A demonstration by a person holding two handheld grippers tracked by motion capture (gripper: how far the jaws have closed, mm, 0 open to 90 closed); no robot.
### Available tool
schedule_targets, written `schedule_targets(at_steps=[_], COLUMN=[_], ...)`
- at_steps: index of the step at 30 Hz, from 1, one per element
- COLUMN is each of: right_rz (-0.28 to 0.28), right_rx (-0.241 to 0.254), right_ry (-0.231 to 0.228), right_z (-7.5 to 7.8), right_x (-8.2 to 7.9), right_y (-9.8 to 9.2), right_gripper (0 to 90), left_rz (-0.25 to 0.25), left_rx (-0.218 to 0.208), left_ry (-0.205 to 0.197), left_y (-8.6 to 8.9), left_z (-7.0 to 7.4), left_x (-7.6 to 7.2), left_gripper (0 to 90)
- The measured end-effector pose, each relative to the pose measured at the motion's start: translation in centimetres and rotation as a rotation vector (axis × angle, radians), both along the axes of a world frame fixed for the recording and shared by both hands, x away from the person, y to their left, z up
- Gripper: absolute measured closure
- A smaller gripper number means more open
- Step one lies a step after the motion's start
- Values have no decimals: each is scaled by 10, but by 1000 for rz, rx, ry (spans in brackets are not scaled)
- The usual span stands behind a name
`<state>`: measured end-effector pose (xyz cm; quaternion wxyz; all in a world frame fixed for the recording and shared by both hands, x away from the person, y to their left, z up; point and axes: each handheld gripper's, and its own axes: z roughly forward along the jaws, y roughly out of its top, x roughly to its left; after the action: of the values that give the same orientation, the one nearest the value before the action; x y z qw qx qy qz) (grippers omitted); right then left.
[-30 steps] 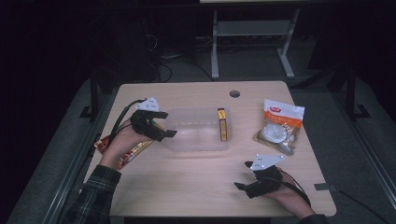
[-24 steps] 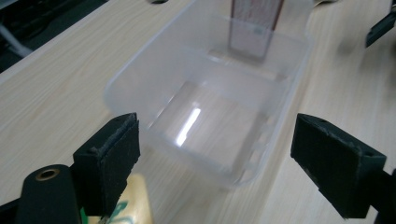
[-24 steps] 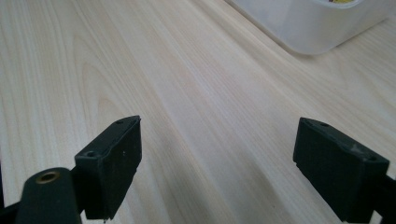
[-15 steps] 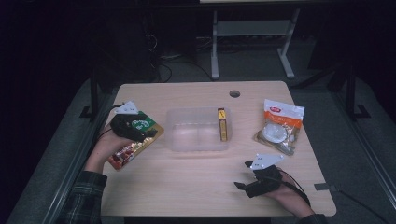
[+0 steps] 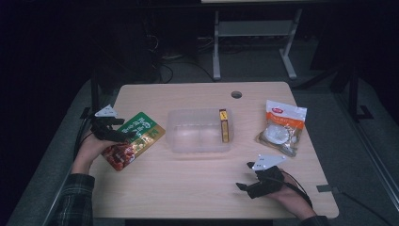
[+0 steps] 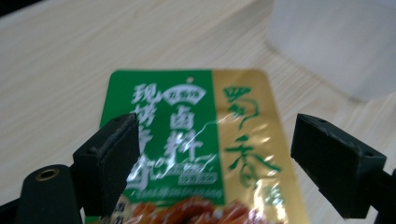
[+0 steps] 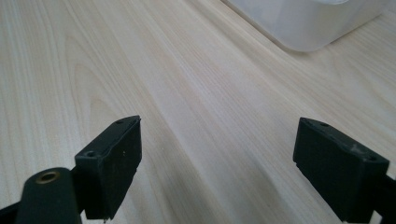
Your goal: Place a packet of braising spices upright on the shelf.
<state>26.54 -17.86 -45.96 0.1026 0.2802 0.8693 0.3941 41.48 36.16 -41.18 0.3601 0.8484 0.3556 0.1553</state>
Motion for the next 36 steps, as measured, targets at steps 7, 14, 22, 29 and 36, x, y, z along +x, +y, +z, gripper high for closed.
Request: schedule_targets(at_steps=[7,14,22,29,36], right_rz=[-13,-16,-16,-18,-19], right_rx=[-1,-9,-13,-13,-13], right_ry=[7,13,18,26,24], right_z=[-1,-2,-3,-4,-4], right_x=[0,1,1,1,1], right_y=[0,4,3,3,3], right_gripper=[152,153,175,175,175], left_rz=[45,76,79,76,81], left_rx=[30,-19,-40,-49,-60], left_ry=[43,79,79,58,63], left_y=[18,36,43,48,47], left_z=[-22,-42,-54,-58,-60], left_x=[10,16,18,20,20], left_gripper=[138,132,128,128,128])
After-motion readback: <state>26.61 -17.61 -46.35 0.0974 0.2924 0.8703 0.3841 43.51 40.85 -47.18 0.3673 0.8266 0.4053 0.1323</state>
